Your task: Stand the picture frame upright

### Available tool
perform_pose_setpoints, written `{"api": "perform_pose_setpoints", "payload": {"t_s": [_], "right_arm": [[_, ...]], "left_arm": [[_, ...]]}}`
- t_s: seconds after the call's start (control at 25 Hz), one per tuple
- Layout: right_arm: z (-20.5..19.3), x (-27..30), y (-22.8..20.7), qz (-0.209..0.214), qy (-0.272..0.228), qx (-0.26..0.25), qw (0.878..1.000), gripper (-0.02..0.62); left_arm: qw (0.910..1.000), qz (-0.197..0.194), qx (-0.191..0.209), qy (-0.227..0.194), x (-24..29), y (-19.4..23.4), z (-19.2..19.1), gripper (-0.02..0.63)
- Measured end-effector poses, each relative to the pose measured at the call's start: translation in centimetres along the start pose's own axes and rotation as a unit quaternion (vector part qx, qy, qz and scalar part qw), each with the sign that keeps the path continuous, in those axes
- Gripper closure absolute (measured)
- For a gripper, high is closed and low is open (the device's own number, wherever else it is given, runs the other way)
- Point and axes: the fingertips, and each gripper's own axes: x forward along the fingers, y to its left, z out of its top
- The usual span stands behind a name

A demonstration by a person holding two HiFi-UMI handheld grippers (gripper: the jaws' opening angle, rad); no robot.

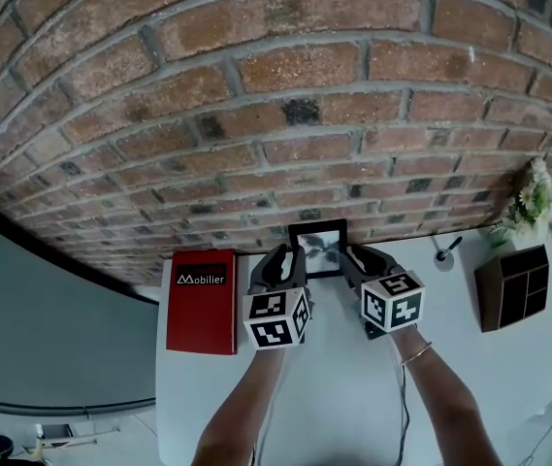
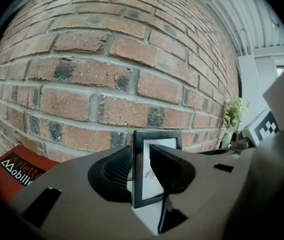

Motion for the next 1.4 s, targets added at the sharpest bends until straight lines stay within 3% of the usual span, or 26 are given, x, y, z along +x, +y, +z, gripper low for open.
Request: {"api": "perform_pose_setpoints", "payload": {"t_s": [0.72, 1.4], "right_arm": [[1.7, -9.2, 6.8, -0.016, -0.033, -0.011, 0.999, 0.500], [0.2, -18.2, 11.4, -0.062, -0.068, -0.016, 0.996, 0.591]], "left_arm": [[0.9989, -0.036, 0.022, -0.020, -9.2, -2.3, 1.3, 0.584], [0.9964, -0.068, 0.037, -0.036, -18.2, -3.9, 0.6, 0.609]]}}
